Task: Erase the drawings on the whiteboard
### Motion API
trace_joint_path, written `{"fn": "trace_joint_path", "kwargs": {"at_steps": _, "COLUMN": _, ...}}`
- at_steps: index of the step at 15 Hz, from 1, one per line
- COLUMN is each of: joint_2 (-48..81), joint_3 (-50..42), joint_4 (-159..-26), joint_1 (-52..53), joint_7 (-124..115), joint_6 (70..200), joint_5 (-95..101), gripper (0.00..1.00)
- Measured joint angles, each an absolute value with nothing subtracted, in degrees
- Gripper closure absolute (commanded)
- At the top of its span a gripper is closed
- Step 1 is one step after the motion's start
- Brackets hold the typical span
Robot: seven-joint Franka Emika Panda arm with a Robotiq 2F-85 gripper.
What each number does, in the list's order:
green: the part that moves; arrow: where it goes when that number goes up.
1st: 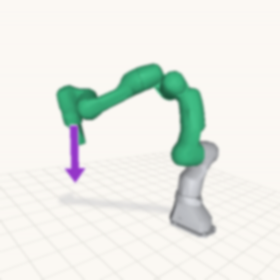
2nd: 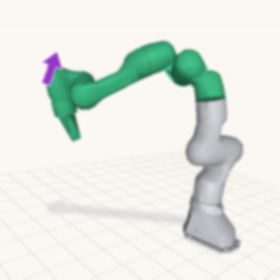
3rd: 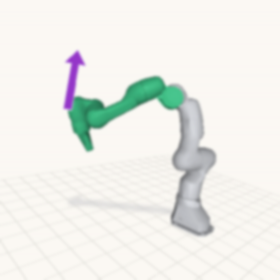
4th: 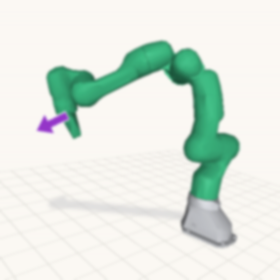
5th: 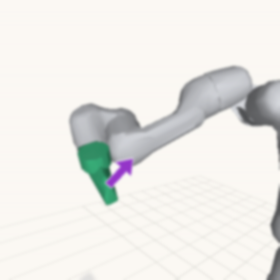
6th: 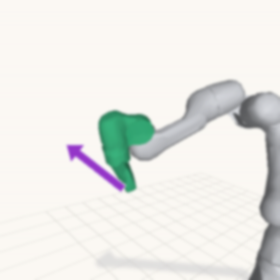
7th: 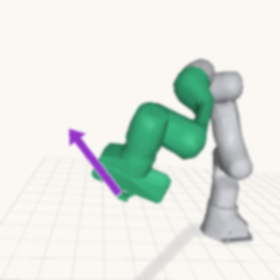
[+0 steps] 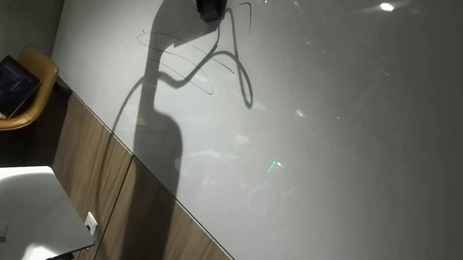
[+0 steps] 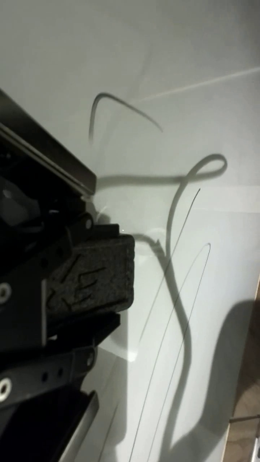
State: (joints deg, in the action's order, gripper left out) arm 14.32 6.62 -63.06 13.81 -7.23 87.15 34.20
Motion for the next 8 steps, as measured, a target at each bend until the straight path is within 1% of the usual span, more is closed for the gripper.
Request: {"fn": "trace_joint_path", "kwargs": {"at_steps": 8, "joint_2": 4.47, "joint_3": 1.58, "joint_4": -79.72, "joint_1": 2.41, "joint_7": -4.92, "joint_6": 101.98, "joint_5": 27.95, "gripper": 0.71}}
